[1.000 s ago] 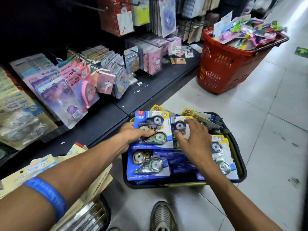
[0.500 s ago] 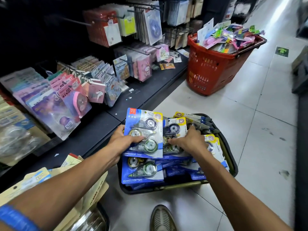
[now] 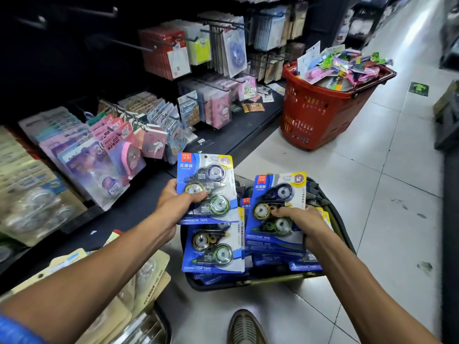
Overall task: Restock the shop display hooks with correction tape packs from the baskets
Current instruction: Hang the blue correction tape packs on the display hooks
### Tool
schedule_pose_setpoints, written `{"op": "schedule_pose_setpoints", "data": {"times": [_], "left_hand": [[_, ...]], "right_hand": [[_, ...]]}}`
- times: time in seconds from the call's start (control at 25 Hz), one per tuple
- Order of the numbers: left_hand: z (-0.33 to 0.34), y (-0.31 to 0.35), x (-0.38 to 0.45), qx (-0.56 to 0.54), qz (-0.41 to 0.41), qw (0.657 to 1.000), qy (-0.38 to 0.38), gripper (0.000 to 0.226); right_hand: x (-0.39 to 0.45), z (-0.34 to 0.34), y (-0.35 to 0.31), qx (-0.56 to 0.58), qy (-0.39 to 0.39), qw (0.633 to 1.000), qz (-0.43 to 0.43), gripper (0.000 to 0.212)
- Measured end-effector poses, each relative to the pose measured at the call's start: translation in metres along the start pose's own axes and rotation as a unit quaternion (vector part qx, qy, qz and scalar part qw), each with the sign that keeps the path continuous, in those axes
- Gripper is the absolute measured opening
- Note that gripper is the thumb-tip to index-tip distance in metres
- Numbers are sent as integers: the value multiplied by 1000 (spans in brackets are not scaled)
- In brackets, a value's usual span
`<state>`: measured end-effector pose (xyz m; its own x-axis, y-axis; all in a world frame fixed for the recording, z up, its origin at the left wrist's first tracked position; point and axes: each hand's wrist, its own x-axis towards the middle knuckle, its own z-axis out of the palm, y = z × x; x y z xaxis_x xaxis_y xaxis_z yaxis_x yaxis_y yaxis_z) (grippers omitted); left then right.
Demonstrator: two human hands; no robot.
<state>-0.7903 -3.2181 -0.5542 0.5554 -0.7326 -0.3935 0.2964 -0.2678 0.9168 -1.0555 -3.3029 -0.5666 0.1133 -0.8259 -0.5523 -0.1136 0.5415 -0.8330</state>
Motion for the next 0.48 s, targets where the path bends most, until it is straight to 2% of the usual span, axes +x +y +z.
{"op": "schedule_pose_setpoints", "data": {"times": [0.12, 0.24, 0.36, 0.4, 0.48], "left_hand": [[-9, 13, -15, 1, 32, 999, -3, 37], [-29, 29, -50, -3, 54, 999, -2, 36], [-74, 51, -98, -32, 86, 996, 25, 47], [-89, 59, -115, -41, 98, 994, 37, 49], [-120, 75, -151, -46, 124, 989, 61, 42]], "right_hand": [[-27, -10, -21, 86, -27, 994, -63, 32], [-59, -4, -51, 200, -131, 970, -52, 22], [-94, 38, -72, 231, -238, 943, -39, 19], [-107, 56, -78, 221, -275, 935, -37, 32], [-134, 97, -84, 192, -326, 925, -32, 85]]}}
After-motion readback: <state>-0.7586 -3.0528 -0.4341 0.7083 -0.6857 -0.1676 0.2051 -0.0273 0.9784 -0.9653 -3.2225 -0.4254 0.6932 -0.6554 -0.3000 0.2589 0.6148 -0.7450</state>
